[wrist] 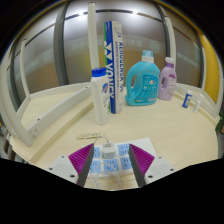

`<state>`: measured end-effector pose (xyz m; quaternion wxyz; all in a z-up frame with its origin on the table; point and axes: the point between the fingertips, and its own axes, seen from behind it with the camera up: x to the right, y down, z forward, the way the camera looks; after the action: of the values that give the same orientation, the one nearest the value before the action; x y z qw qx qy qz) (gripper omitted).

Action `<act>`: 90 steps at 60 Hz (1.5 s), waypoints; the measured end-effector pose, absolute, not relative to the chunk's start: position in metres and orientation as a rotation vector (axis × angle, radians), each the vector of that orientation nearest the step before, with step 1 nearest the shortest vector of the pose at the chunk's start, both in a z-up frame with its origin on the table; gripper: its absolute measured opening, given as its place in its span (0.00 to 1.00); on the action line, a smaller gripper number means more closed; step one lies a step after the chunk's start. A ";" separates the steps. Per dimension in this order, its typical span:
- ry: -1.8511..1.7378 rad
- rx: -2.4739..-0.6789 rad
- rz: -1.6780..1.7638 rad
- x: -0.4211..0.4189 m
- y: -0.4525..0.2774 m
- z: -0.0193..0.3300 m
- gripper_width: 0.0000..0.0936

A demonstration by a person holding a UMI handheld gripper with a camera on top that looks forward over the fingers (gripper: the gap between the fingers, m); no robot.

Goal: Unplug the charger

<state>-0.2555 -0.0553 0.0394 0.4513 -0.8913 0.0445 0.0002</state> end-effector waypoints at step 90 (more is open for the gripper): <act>0.430 -2.253 -0.248 -0.027 -0.120 0.027 0.90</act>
<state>-0.0274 -0.1201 0.0273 0.4051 -0.8929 0.1703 -0.0982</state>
